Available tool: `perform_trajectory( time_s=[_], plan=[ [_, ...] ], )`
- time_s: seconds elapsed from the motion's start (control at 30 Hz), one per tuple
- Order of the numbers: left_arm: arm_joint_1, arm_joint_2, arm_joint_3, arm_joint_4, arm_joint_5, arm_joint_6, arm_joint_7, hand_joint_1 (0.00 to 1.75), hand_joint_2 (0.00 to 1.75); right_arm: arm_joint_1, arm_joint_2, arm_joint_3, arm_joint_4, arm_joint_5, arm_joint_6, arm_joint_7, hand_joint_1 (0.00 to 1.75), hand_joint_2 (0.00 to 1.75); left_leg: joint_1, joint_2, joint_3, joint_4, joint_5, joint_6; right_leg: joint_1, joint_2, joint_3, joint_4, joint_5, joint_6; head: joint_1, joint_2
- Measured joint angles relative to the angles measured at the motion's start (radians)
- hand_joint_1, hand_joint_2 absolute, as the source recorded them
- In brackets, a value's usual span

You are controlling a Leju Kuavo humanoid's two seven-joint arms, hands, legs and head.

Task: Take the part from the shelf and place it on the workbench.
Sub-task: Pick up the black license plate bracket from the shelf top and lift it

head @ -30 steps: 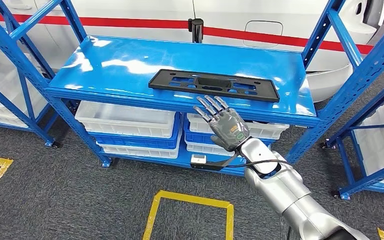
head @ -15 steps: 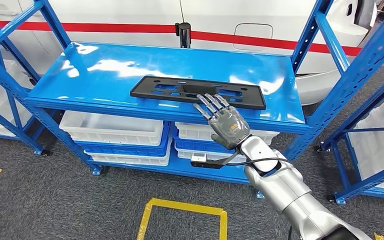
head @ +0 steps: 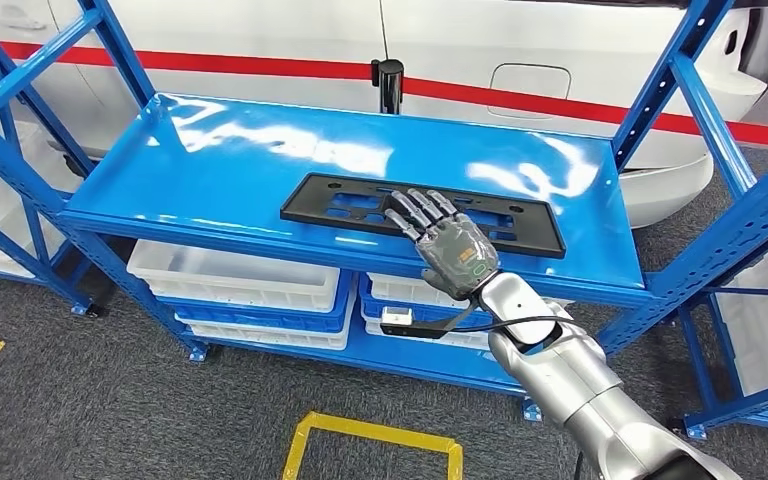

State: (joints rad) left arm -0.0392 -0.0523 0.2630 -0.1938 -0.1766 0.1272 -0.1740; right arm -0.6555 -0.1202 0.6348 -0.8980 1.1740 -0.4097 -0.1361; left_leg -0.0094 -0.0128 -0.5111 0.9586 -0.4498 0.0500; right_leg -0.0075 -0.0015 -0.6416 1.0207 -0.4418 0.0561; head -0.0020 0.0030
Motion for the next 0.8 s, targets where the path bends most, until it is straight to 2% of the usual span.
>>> perform_trajectory(
  time_s=[0.03,0.07,0.1,0.17,0.23,0.3,0.33,0.37,0.4,0.47,0.5,0.53,0.6,0.67,0.7,0.73,0.8],
  plan=[
    [-0.002,0.000,0.000,0.000,0.000,0.000,0.000,0.00,0.00,0.000,0.000,0.001,0.001,0.001,0.000,0.000,0.00,1.75,-0.001,0.001,0.005,0.000,-0.010,-0.006,0.002,-0.004,0.015,-0.041,0.031,-0.008,-0.001,0.000],
    [-0.003,0.000,0.000,0.000,0.000,0.000,0.000,0.00,0.00,0.000,0.000,0.003,0.003,0.002,-0.001,0.000,0.00,1.75,-0.003,0.002,0.009,0.004,-0.016,-0.012,0.003,-0.006,0.023,-0.060,0.047,-0.024,-0.001,0.000],
    [-0.004,0.000,0.000,0.000,-0.001,0.000,0.000,0.00,0.00,0.000,0.000,0.004,0.003,0.003,-0.002,0.000,0.00,1.75,-0.003,0.004,0.011,0.009,-0.019,-0.017,0.003,-0.006,0.030,-0.062,0.047,-0.043,-0.002,0.000],
    [-0.005,0.001,0.001,0.000,-0.001,0.001,-0.003,0.00,0.00,-0.001,0.001,0.006,0.004,0.004,-0.003,0.001,0.03,1.75,0.001,0.007,0.008,0.039,-0.024,-0.027,-0.003,-0.001,0.047,-0.065,0.052,-0.068,-0.003,0.000],
    [-0.007,0.002,0.001,0.000,-0.003,0.002,-0.020,0.00,0.00,-0.002,0.004,0.007,0.005,0.005,-0.003,0.001,0.79,1.75,0.008,0.008,-0.034,0.127,-0.055,-0.039,-0.008,0.000,0.065,-0.066,0.047,-0.084,-0.007,0.000],
    [-0.009,0.001,0.002,0.000,-0.004,0.009,-0.047,0.00,0.00,0.002,0.007,0.010,0.008,0.005,-0.003,0.000,1.57,1.75,0.017,0.008,-0.115,0.253,-0.112,-0.052,-0.007,0.002,0.072,-0.066,0.039,-0.091,-0.011,0.000],
    [-0.010,0.001,0.003,0.000,-0.004,0.014,-0.059,0.00,0.00,0.006,0.008,0.012,0.010,0.005,-0.003,0.000,1.64,1.75,0.021,0.009,-0.150,0.294,-0.130,-0.057,-0.006,0.004,0.074,-0.066,0.035,-0.092,-0.011,0.000],
    [-0.010,0.001,0.004,0.000,-0.004,0.020,-0.070,0.00,0.00,0.011,0.008,0.013,0.012,0.004,-0.003,-0.002,1.64,1.75,0.025,0.009,-0.171,0.303,-0.127,-0.060,-0.006,0.005,0.076,-0.066,0.031,-0.090,-0.011,0.000],
    [-0.010,0.002,0.005,0.000,-0.004,0.026,-0.081,0.00,0.00,0.015,0.008,0.015,0.014,0.003,-0.003,-0.005,1.63,1.75,0.028,0.009,-0.173,0.275,-0.101,-0.061,-0.006,0.007,0.081,-0.065,0.027,-0.087,-0.011,0.000],
    [-0.010,0.002,0.009,0.000,-0.003,0.032,-0.111,0.00,0.00,0.019,0.008,0.019,0.016,-0.001,-0.003,-0.011,1.61,1.75,0.030,0.010,-0.128,0.137,-0.004,-0.056,-0.006,0.009,0.093,-0.066,0.019,-0.082,-0.012,0.000],
    [-0.011,0.002,0.011,0.000,-0.001,0.034,-0.132,0.00,0.00,0.020,0.008,0.020,0.016,-0.003,-0.003,-0.013,1.62,1.75,0.027,0.011,-0.106,0.076,0.028,-0.051,-0.005,0.010,0.099,-0.067,0.015,-0.077,-0.011,0.000],
    [-0.012,0.002,0.014,0.000,0.002,0.035,-0.151,0.00,0.00,0.022,0.007,0.021,0.015,-0.005,-0.003,-0.013,1.64,1.75,0.023,0.012,-0.091,0.035,0.044,-0.045,-0.004,0.010,0.101,-0.068,0.012,-0.073,-0.012,0.000],
    [-0.014,0.002,0.021,-0.001,0.007,0.037,-0.178,0.00,0.87,0.026,0.006,0.022,0.014,-0.008,-0.003,-0.013,1.66,1.75,0.015,0.011,-0.087,0.020,0.044,-0.032,-0.002,0.010,0.103,-0.071,0.008,-0.062,-0.012,0.000],
    [-0.014,0.001,0.028,-0.001,0.008,0.045,-0.197,0.00,1.75,0.029,0.002,0.022,0.008,-0.008,-0.004,-0.013,1.68,1.75,0.016,0.010,-0.076,0.007,0.059,-0.018,0.002,0.009,0.100,-0.065,0.000,-0.051,-0.013,0.000],
    [-0.015,0.000,0.030,-0.001,0.006,0.058,-0.214,0.00,1.75,0.030,-0.001,0.022,0.003,-0.009,-0.005,-0.013,1.69,1.75,0.018,0.011,-0.070,0.000,0.065,-0.011,0.003,0.009,0.089,-0.043,-0.011,-0.050,-0.012,0.000],
    [-0.016,-0.001,0.031,-0.001,0.003,0.079,-0.240,0.00,1.75,0.031,-0.007,0.021,-0.003,-0.009,-0.007,-0.013,1.70,1.75,0.019,0.012,-0.065,-0.007,0.069,-0.006,0.004,0.008,0.066,0.001,-0.032,-0.052,-0.011,0.000],
    [-0.017,-0.004,0.033,-0.002,-0.003,0.141,-0.305,0.00,1.75,0.041,-0.020,0.020,-0.014,-0.012,-0.013,-0.014,1.69,1.75,0.016,0.011,-0.064,-0.009,0.069,0.002,0.000,0.008,-0.012,0.146,-0.087,-0.059,-0.010,0.000]
  ],
)
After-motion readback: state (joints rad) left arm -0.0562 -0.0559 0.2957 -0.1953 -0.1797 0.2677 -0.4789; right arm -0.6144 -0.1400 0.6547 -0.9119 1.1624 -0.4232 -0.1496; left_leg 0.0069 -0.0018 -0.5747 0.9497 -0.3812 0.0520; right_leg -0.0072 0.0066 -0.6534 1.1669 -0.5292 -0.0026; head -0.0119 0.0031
